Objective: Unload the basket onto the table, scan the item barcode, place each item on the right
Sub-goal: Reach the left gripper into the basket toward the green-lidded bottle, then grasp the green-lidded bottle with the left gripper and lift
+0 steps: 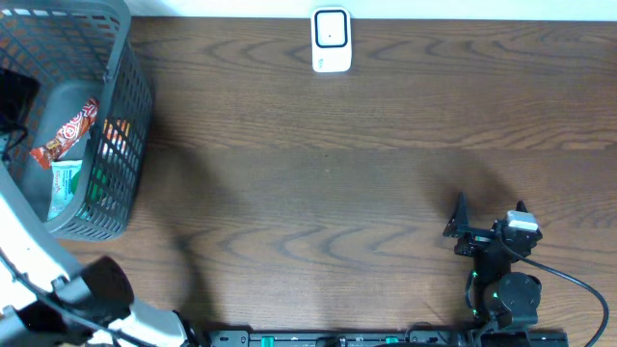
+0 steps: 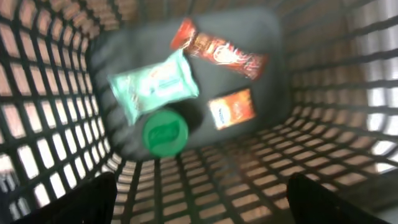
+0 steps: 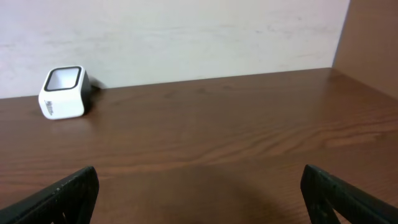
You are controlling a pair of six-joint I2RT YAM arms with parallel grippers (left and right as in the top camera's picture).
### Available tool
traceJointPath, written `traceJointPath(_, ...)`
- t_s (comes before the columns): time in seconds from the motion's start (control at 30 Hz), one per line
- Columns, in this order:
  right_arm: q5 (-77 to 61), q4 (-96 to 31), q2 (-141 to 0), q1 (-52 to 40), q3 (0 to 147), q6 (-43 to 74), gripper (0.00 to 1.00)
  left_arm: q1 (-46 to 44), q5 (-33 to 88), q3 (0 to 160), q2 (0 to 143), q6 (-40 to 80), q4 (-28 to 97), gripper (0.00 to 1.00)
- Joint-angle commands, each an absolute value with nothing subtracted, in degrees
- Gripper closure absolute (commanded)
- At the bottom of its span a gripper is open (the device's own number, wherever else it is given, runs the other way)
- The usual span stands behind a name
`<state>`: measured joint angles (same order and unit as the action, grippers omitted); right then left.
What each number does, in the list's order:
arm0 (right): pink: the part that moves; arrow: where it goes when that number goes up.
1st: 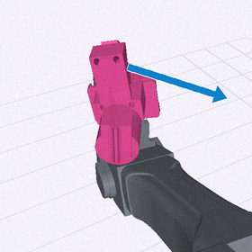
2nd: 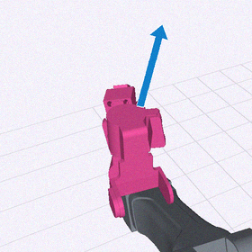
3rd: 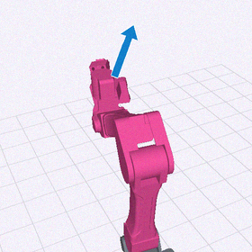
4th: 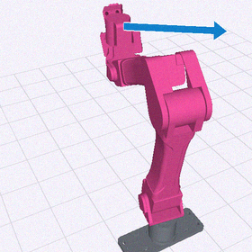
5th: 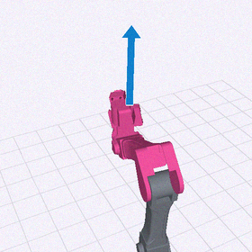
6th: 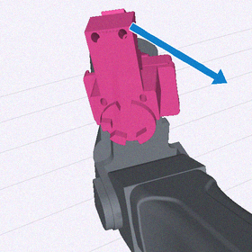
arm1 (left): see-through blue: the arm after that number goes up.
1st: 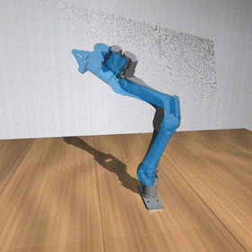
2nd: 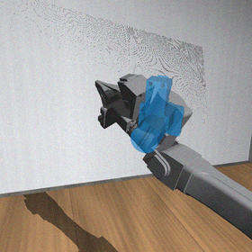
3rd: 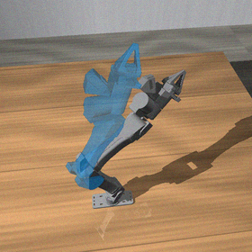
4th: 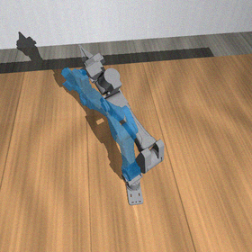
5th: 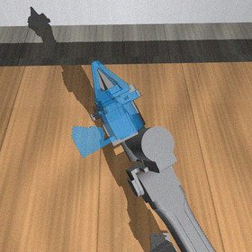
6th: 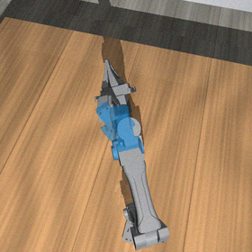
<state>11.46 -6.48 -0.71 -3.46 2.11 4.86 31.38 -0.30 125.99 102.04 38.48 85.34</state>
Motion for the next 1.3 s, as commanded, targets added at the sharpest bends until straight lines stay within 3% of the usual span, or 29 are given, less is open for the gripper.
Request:
traceJointPath(0.0, 11.94, -6.46, -0.38, -3.68, 1.85, 4.01, 0.01, 31.77, 1.74, 126.34, 105.36, 42.37, 88.01, 0.12)
traceJointPath(0.6, 11.92, -6.46, -0.38, -3.68, 1.85, 4.01, 0.01, 31.75, -2.28, 104.4, 108.36, 42.3, 78.76, 0.12)
traceJointPath(1.27, 11.94, -6.46, -0.38, -3.7, 1.85, 4.01, 0.01, 31.75, -3.84, 83.55, 108.36, 42.09, 59.59, 0.12)
